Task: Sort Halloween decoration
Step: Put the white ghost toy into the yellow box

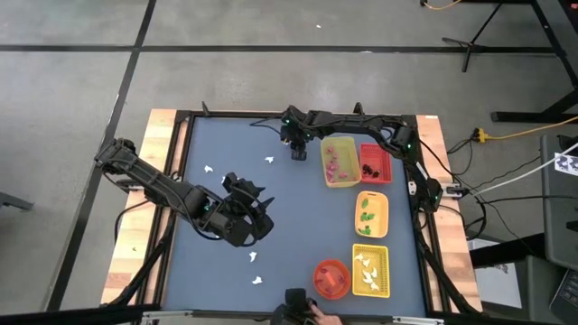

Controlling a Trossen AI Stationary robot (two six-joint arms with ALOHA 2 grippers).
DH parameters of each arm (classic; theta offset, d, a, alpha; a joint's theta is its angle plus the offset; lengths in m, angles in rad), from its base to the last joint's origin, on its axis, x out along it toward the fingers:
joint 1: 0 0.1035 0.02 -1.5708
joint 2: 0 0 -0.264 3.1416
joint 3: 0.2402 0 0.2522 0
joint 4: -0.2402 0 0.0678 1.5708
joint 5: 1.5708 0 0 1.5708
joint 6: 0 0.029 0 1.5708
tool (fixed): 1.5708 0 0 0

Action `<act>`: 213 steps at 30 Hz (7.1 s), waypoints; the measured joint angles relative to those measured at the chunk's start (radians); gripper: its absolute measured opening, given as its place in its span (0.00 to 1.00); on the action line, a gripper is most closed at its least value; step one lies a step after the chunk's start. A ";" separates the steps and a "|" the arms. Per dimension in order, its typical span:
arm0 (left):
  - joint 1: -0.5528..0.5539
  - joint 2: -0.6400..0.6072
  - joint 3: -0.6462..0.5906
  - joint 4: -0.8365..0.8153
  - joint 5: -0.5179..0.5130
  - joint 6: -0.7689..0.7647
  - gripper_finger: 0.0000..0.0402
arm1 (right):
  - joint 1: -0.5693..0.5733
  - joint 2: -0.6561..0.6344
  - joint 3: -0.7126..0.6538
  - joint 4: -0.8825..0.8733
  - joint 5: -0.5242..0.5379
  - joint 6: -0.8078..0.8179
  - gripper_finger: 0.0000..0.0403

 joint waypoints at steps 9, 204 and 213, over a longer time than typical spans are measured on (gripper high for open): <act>0.000 0.000 0.000 0.000 0.000 0.000 0.42 | 0.000 0.002 0.000 0.004 -0.010 -0.134 0.36; 1.090 0.500 -0.116 0.725 0.855 0.262 0.42 | -0.183 -0.496 0.000 -0.246 -0.148 -0.487 0.30; 1.081 0.611 0.026 0.633 1.043 0.168 0.42 | -0.183 -0.496 0.000 -0.284 -0.179 -0.486 0.30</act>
